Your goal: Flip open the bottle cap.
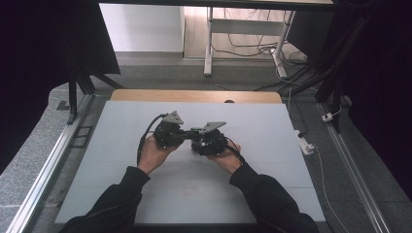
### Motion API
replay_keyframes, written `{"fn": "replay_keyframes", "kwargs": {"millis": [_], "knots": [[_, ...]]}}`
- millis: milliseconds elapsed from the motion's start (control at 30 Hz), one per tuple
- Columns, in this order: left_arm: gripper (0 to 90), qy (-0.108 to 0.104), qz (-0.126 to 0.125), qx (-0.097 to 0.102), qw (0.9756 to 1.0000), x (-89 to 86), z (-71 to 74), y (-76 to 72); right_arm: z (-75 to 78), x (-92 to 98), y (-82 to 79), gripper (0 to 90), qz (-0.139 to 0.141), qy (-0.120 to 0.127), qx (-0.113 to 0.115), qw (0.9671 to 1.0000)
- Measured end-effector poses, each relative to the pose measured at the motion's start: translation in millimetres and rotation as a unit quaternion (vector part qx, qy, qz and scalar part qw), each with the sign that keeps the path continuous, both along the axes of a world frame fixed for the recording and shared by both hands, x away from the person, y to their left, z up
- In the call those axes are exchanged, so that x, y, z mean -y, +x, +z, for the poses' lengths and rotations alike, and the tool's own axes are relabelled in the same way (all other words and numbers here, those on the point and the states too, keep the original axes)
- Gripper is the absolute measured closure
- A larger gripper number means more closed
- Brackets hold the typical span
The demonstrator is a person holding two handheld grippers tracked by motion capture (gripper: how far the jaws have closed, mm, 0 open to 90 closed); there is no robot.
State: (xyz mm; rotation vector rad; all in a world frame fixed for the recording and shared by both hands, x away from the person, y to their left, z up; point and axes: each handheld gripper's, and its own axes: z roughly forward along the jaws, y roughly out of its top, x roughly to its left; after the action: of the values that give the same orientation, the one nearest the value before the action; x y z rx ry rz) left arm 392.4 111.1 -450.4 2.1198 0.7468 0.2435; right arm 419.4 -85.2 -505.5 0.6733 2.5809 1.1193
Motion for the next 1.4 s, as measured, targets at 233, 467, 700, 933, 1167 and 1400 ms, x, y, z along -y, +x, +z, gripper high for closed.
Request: {"fn": "replay_keyframes", "kwargs": {"millis": [233,467,700,933,1167,1400], "knots": [[88.8,-0.012,0.015,-0.007,0.9998,-4.0,0.8,10.3,-0.2,0.3,0.5,52.8,0.002,0.000,0.001,1.0000],[88.7,-0.021,0.035,-0.006,0.9991,-8.2,1.6,20.3,-0.1,0.0,0.3,52.8,0.003,-0.003,0.001,1.0000],[87.2,-0.011,0.029,-0.007,0.9995,-7.6,-0.7,18.5,-0.5,0.4,0.5,52.6,0.005,-0.001,0.004,1.0000],[80.8,-0.013,0.025,-0.004,0.9996,-10.8,3.6,12.0,-0.7,0.3,-0.2,51.7,0.004,-0.001,0.006,1.0000],[73.2,-0.027,0.023,-0.009,0.9993,-19.5,8.0,4.5,1.8,3.6,-0.8,43.7,-0.006,0.006,0.012,0.9999],[61.7,-0.018,0.019,-0.010,0.9996,-25.6,11.9,-6.1,7.6,9.7,-6.1,35.6,-0.010,0.017,-0.007,0.9998]]}}
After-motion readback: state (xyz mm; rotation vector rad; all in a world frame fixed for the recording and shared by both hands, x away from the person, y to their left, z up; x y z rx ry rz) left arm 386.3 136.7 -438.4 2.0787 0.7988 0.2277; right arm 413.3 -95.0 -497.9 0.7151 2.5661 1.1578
